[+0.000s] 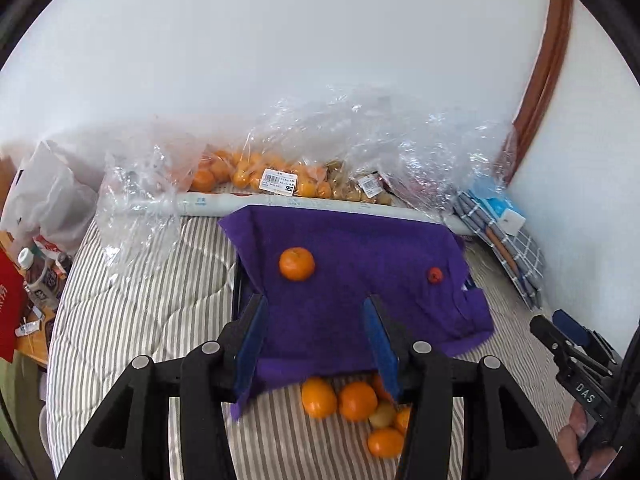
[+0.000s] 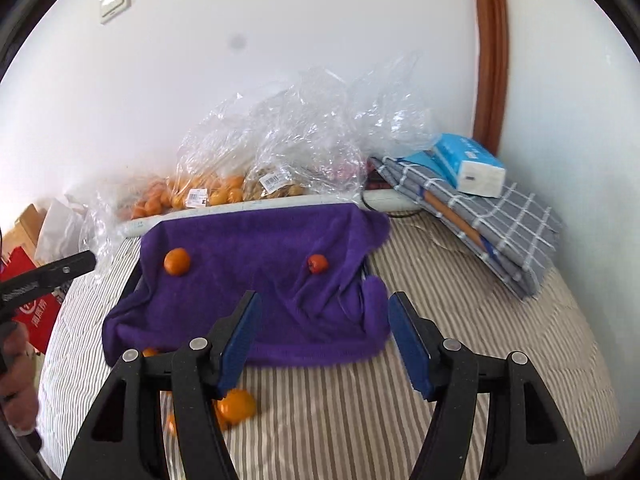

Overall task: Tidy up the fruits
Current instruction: 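Withdraw both tools from the towel back toward the fruit pile, then grasp a yellow citrus with the right tool while the left tool grasps an orange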

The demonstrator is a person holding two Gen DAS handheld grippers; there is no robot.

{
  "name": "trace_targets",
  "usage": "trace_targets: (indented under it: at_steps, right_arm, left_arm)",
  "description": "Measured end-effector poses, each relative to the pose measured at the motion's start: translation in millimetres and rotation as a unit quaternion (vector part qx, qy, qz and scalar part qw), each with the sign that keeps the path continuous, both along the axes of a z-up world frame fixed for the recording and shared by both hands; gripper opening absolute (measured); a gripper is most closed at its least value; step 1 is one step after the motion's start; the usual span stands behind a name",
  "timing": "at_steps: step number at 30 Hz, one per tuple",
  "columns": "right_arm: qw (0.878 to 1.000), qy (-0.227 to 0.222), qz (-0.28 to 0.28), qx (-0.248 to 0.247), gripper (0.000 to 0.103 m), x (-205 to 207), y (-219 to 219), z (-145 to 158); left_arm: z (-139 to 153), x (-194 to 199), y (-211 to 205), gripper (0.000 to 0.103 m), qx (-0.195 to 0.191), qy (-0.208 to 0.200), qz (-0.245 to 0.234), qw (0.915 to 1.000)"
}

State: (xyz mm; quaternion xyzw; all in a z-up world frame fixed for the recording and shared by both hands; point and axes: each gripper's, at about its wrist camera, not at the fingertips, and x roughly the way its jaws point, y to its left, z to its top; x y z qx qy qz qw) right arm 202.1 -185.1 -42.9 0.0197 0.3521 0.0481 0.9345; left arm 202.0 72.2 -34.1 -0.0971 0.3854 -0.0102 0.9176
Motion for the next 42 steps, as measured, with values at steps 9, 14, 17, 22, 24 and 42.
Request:
trace_targets:
  at_steps: [9, 14, 17, 22, 24, 42]
  right_arm:
    - [0.999, 0.017, 0.036, 0.019, 0.065, -63, -1, 2]
    - [0.999, 0.011, 0.039, 0.024, 0.065, -93, 4, -1]
    - [0.999, 0.001, 0.04, 0.019, 0.065, -108, 11, -7]
    - [0.997, 0.019, 0.068, 0.005, 0.055, -123, 34, -31]
    - [0.996, 0.035, 0.083, 0.002, 0.05, -126, 46, -46]
    - [0.986, 0.095, 0.134, -0.016, 0.024, -115, 105, -118]
  left_arm:
    - [8, -63, -1, 0.047, -0.014, -0.007, 0.0, 0.9999]
    - [5, -88, -4, 0.047, -0.003, -0.015, 0.006, 0.9999]
    - [-3, -99, 0, 0.047, -0.003, -0.011, 0.014, 0.9998]
    - [-20, -111, 14, 0.047, 0.002, -0.007, 0.032, 0.9995]
    - [-28, -114, 21, 0.047, -0.002, -0.003, 0.037, 0.9993]
    - [-80, -103, 62, 0.048, -0.027, 0.025, 0.033, 0.9988]
